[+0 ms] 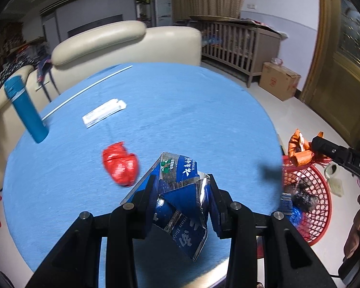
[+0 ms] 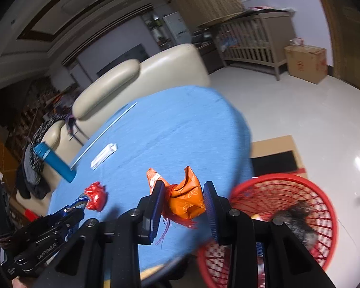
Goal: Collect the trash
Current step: 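Carry the orange bag and blue-and-white carton toward the red basket with both grippers, then release the orange bag into the basket with the right gripper while the left drops the carton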
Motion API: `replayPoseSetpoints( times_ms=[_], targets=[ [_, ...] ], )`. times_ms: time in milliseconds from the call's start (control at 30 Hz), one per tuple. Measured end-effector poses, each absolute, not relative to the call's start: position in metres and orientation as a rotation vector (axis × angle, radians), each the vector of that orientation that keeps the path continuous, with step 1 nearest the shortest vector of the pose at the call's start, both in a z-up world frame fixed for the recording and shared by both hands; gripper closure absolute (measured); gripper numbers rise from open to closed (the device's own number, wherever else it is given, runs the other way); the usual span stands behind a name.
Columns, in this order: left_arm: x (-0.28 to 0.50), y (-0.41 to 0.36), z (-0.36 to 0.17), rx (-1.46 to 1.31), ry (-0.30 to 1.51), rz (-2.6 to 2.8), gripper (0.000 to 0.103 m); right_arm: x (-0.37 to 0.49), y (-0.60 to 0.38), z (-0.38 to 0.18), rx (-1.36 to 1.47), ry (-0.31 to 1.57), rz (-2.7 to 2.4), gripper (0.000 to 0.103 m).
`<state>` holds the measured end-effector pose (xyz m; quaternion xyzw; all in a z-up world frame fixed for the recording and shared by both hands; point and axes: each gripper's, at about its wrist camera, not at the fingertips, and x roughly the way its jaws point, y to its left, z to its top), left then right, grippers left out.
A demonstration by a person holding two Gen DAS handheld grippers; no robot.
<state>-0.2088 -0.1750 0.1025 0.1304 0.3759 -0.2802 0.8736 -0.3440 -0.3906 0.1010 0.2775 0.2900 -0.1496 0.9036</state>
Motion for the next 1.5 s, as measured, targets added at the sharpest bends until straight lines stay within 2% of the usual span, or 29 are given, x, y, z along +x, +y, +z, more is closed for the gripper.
replayPoseSetpoints(
  times_ms=[267,567,967,1467,1500],
  targets=[
    [-0.235,-0.213,0.104,0.339,0.769,-0.664,0.063,-0.397,-0.436,0.098,0.609,0.57,-0.426,0.067],
    [-0.261,-0.258,0.099,0.425,0.771,-0.76,0.063,-0.434,-0.463,0.066,0.642,0.619,-0.504,0.067],
    [-0.285,-0.312,0.093,0.496,0.786,-0.846,0.063,-0.455,-0.469,0.04,0.654,0.659,-0.532,0.067],
    [-0.298,-0.335,0.084,0.531,0.812,-0.895,0.063,-0.47,-0.477,0.019,0.679,0.705,-0.571,0.067],
    [-0.299,-0.336,0.084,0.532,0.811,-0.898,0.063,-0.469,-0.477,0.018,0.683,0.71,-0.57,0.065]
  ],
)
